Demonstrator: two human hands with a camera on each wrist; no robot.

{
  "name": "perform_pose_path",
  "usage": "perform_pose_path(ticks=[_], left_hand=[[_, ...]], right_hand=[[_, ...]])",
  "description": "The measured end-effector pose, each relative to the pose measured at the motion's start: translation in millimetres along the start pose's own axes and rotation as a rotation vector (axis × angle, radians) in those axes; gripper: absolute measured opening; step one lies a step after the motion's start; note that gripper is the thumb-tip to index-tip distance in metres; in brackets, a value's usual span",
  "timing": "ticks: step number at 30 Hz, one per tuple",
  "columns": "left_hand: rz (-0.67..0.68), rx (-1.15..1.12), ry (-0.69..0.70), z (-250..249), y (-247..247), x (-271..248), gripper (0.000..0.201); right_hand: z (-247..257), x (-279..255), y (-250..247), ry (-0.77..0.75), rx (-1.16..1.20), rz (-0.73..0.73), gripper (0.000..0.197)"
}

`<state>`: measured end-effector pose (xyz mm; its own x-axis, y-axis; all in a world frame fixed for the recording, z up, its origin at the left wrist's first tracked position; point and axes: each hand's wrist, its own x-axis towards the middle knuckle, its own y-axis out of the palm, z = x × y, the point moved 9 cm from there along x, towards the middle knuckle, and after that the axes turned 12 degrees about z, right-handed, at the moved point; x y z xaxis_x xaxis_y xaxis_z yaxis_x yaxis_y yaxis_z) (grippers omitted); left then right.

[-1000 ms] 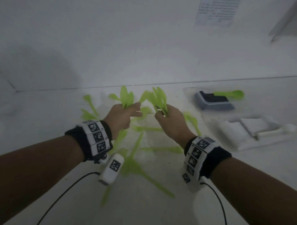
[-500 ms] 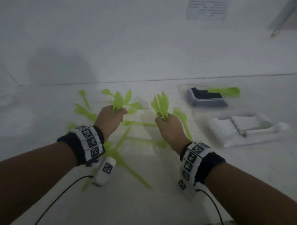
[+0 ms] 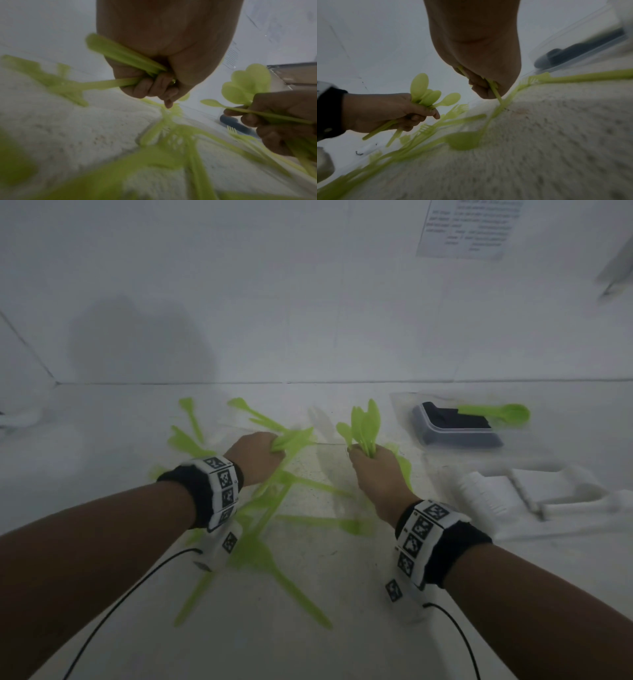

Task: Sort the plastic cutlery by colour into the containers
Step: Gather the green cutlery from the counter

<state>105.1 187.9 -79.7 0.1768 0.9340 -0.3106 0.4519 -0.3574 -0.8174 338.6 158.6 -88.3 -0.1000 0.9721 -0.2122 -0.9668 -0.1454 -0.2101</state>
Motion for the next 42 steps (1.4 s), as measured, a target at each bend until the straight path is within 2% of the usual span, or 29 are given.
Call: perform_pose_path(ticks=[3, 7, 10, 12, 15, 19, 22, 26, 29, 31, 36, 39, 42], left_hand=[[-0.069, -0.138, 0.008, 5, -13, 9, 0.021], [-0.162, -0.351, 0.027, 6, -31, 10, 0.027], [-0.144, -0.539, 0.039, -3, -30, -2, 0.033], [-0.115, -0.620, 0.039, -11, -24, -10, 0.038], [-0.101, -0.754, 0.054, -24, -16, -23, 0.047], [-0.161, -0.997, 0.055, -35, -9, -43, 0.028], [-0.227, -0.987, 0.023, -33, -8, -61, 0.021], [-0.175, -0.983, 0.038, -41, 3, -83, 0.016], [-0.165, -1.030, 0.019, -43, 9, -102, 0.024], [-0.106, -1.097, 0.013, -47, 15, -112, 0.025], [0.086, -1.142, 0.025, -70, 34, -131, 0.028], [0.148, -1.195, 0.055, -78, 44, -132, 0.028], [0.196, -1.188, 0.080, -83, 48, -132, 0.030]], right_hand=[[8, 6, 1, -0.006, -0.002, 0.004, 0.024], [13, 10, 5, -0.031, -0.016, 0.016, 0.010], [20, 14, 16, -0.065, -0.040, 0.052, 0.013], [28, 14, 25, -0.100, -0.052, 0.083, 0.023], [47, 6, 42, -0.209, -0.133, 0.131, 0.023], [57, -9, 56, -0.308, -0.250, 0.160, 0.007], [56, -22, 56, -0.343, -0.183, 0.233, 0.017], [53, -41, 50, -0.335, -0.091, 0.293, 0.018], [44, -45, 31, -0.262, 0.062, 0.192, 0.023], [36, -42, 19, -0.187, 0.191, 0.149, 0.016], [36, -50, 35, -0.094, 0.312, 0.459, 0.015], [32, -53, 43, -0.068, 0.397, 0.499, 0.013], [25, -57, 46, -0.043, 0.575, 0.529, 0.020]])
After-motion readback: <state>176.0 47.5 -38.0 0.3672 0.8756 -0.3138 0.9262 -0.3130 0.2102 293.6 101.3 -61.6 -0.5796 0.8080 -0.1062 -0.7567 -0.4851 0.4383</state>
